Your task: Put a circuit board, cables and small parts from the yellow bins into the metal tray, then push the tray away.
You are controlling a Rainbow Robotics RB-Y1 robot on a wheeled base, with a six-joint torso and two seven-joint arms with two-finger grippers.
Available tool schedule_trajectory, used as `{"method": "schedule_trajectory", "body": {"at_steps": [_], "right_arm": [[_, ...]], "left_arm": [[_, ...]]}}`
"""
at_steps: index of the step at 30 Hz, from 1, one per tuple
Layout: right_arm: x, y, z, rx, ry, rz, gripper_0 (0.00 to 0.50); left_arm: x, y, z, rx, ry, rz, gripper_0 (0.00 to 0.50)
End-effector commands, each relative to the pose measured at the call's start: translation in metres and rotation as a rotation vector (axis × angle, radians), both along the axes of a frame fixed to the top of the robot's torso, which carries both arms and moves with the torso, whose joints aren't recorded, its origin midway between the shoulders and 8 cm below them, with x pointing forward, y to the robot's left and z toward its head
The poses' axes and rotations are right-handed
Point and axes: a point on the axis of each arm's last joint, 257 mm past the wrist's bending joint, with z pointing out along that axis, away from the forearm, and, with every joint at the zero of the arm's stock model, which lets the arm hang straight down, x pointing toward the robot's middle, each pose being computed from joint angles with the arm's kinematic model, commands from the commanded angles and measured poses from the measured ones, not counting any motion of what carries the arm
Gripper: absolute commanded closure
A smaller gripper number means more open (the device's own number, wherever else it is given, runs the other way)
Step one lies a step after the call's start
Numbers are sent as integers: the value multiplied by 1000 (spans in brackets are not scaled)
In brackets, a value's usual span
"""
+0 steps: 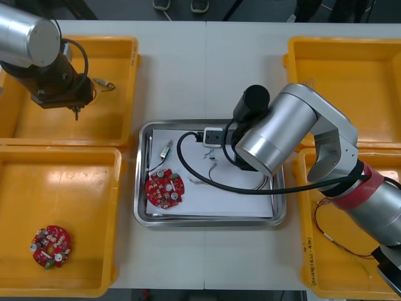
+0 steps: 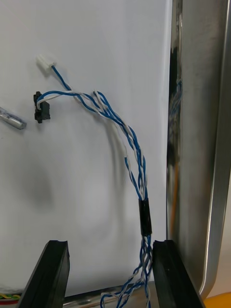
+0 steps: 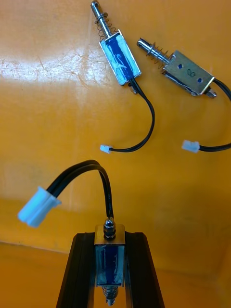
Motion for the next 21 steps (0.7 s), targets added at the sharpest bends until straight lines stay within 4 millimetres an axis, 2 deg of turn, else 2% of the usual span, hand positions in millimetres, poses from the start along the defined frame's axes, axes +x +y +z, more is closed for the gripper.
{"method": "schedule_trajectory", "body": {"at_steps": [1,14,21], "right_arm": [[-6,19,9,-15,-37,75,0],[-1,21,18,-19,-74,64,0],[-6,6,35,-5,-54,-1,0]], "left_arm": [[4,10,47,17,-75,12,500],[-1,-7,66,19,-112,-25,499],[-14,-26,76,7,-108,-54,499]]}}
